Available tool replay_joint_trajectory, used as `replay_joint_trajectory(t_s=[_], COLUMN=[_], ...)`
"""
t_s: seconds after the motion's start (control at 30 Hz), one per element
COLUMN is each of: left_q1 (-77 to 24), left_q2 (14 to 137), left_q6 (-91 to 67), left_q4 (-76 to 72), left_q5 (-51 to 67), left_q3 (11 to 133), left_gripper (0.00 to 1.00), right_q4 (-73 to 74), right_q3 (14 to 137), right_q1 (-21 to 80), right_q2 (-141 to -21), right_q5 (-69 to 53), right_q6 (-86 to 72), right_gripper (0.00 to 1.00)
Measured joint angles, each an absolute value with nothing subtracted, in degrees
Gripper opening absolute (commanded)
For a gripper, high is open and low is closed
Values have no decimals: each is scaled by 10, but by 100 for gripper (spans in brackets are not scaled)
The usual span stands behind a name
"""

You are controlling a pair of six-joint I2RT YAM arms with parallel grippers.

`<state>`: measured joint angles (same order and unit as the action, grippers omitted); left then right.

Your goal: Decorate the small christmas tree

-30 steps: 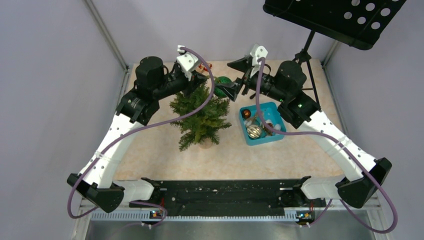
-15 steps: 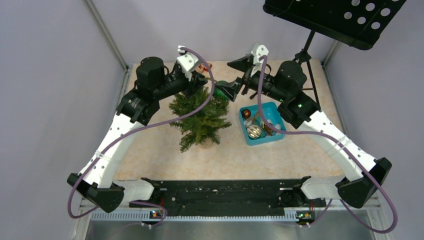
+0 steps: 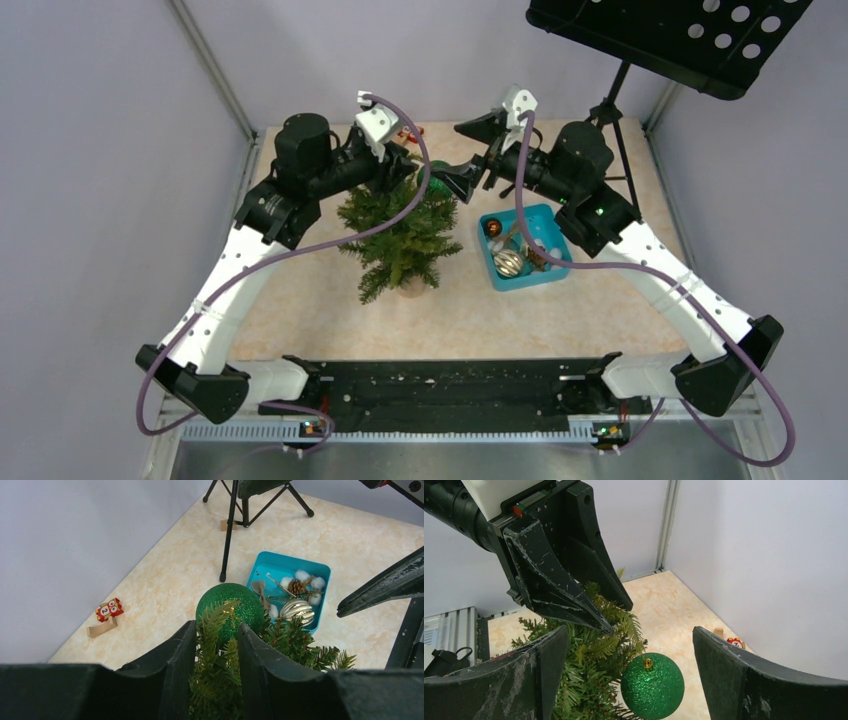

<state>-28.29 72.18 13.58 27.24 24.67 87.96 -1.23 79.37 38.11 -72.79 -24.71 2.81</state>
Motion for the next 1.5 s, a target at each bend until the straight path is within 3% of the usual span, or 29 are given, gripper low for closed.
replay_joint_trajectory(t_s=[0.17, 0.67, 0.8, 1.07, 1.5], left_q1=[-283, -283, -283, -283, -284], left_q2=[725, 725, 726, 726, 743], left_q6=[136, 136, 135, 136, 138], left_q4=[272, 284, 303, 326, 345], left_q5=[249, 262, 260, 259, 241], left_q3=[880, 882, 893, 904, 945], left_gripper=[45, 70, 77, 79, 85], right_q4=[-12, -12, -2, 35, 54], right_q3=[794, 794, 795, 787, 746], right_q1=[381, 381, 381, 347, 315], right_q2=[-728, -728, -728, -726, -722], right_q5=[-247, -244, -192, -10, 89], right_q6=[28, 28, 12, -57, -108], right_gripper=[92, 92, 90, 88, 85])
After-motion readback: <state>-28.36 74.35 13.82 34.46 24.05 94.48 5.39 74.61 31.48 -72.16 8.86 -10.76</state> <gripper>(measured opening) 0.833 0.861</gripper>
